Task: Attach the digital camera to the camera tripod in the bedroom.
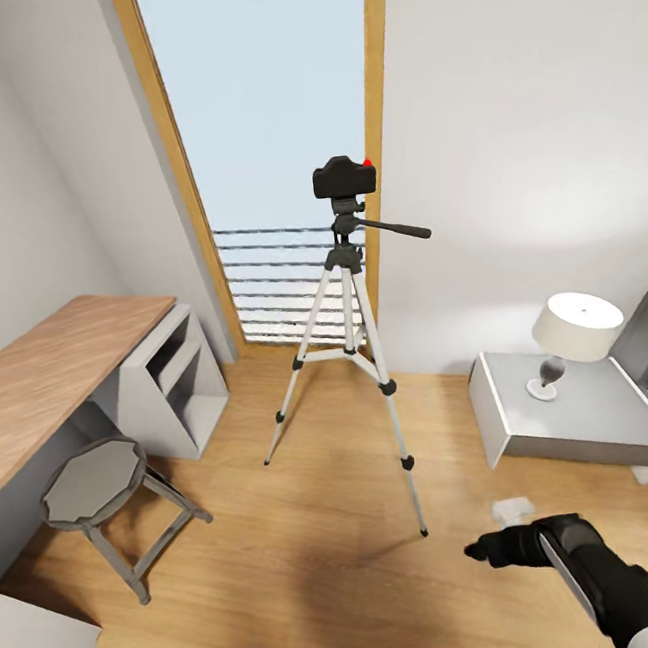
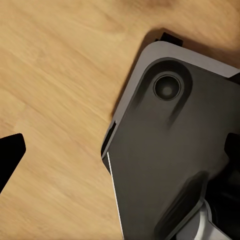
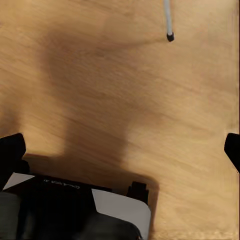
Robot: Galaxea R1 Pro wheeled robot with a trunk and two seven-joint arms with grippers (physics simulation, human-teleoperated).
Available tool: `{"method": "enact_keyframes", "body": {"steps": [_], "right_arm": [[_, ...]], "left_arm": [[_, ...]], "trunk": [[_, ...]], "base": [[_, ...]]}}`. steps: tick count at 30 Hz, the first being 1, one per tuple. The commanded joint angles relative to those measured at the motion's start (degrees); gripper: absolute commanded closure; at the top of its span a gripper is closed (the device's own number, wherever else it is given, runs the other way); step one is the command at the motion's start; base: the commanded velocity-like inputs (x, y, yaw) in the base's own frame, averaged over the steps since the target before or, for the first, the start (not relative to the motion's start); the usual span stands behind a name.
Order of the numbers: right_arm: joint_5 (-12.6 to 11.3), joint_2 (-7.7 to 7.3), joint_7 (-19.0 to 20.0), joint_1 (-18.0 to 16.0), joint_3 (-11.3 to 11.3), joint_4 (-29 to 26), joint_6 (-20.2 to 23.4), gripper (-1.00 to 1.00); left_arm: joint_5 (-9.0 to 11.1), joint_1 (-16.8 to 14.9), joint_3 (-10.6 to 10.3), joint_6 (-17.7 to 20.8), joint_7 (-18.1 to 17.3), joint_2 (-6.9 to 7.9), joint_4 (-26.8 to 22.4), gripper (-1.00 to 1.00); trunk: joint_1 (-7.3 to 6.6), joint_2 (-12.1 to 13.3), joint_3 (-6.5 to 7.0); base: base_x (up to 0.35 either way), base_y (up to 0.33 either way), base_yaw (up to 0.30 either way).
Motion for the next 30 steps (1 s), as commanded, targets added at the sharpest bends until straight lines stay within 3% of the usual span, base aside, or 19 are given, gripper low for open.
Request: {"method": "enact_keyframes", "body": {"steps": [1,7,9,10,14,18,23,24,30], "right_arm": [[0.4,-0.81,0.5,0.0,-0.4,2.8,-1.5,-1.00],[0.3,-5.27,0.5,-0.1,-1.0,20.8,-13.5,-1.00],[0.4,-6.13,0.4,0.0,-1.0,27.1,-17.6,-1.00],[0.4,-6.69,0.3,0.0,-1.0,33.2,-21.6,-1.00],[0.4,-7.21,-0.5,0.1,-0.9,43.3,-29.1,-1.00],[0.5,-7.35,-2.3,0.3,-0.8,47.8,-34.2,-1.00],[0.4,-7.16,-5.0,0.8,-0.9,49.9,-37.3,-1.00],[0.2,-6.95,-7.2,3.6,-1.0,50.5,-39.4,-1.00],[-0.1,-6.64,-9.0,8.5,-1.3,50.8,-42.5,-1.00]], "left_arm": [[0.4,0.0,-0.5,-0.1,0.2,0.00,0.0,-1.00],[0.4,0.0,-0.5,-0.2,0.2,0.00,-0.2,-1.00],[0.3,0.0,-0.6,-0.3,0.1,0.00,-0.3,-1.00],[0.3,0.0,-0.6,-0.4,0.1,-0.03,-0.3,-1.00],[0.3,0.0,-0.6,-0.5,0.1,-0.21,-0.3,-1.00],[0.3,0.0,-0.6,-0.5,0.1,-0.39,-0.2,-1.00],[0.3,0.0,-0.6,-0.4,0.1,-0.48,-0.2,-1.00],[0.3,0.0,-0.5,-0.4,0.1,-0.51,-0.1,-1.00],[0.3,0.0,-0.5,-0.2,0.1,-0.58,-0.1,-1.00]], "trunk": [[0.02,-0.1,-0.08],[0.02,-0.1,-0.08],[0.02,-0.1,-0.08],[0.02,-0.1,-0.08],[0.02,-0.1,-0.08],[0.02,-0.1,-0.08],[0.02,-0.1,-0.08],[0.02,-0.1,-0.08],[0.02,-0.1,-0.08]], "base": [[-0.004,0.000,0.000],[-0.002,0.000,0.000],[0.000,0.000,0.000],[0.000,0.000,0.000],[0.000,0.000,0.000],[0.000,0.000,0.000],[0.000,0.000,0.000],[0.000,0.000,0.000],[0.000,0.000,0.000]]}}
